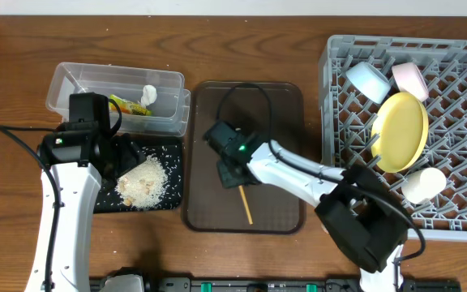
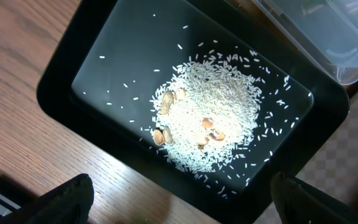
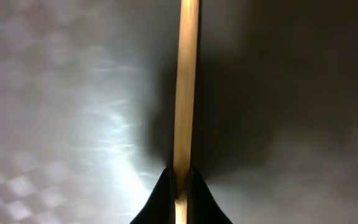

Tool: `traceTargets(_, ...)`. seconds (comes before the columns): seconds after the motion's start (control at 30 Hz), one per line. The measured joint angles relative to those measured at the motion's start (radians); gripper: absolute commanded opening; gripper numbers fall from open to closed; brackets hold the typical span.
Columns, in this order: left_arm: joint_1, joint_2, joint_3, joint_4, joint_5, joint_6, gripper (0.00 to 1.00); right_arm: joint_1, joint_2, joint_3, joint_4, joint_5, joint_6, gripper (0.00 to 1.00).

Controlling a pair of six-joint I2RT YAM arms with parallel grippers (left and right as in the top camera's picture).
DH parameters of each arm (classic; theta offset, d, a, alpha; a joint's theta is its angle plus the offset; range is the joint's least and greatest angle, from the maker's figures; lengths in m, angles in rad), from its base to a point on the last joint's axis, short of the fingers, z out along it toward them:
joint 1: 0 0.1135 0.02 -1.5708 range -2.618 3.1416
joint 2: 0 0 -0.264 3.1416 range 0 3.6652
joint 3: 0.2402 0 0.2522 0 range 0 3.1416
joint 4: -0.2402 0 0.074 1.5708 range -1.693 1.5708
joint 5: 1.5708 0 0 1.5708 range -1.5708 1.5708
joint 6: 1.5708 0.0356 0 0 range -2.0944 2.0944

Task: Sort waste into correct bins and load items into the dishwasher rack
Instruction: 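Grasp the remaining chopstick on the brown tray with the right gripper, then place the second chopstick into the dish rack beside the first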

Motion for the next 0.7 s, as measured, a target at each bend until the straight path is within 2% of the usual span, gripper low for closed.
traceTargets(0.2, 0.0, 0.0, 0.0, 0.0, 0.0, 0.0, 0.94, -0.105, -0.079, -0.016, -0.05, 0.043, -0.014, 0.01)
traceTargets(0.5, 0.0, 0.0, 0.0, 0.0, 0.0, 0.0, 0.94, -0.317, -0.43, -0.016, -0.137, 0.063, -0.149, 0.01)
traceTargets(0.7, 0.0, 0.0, 0.0, 0.0, 0.0, 0.0, 0.94, -0.44, -0.554, -0.016, -0.254, 0.063, -0.243, 0.01)
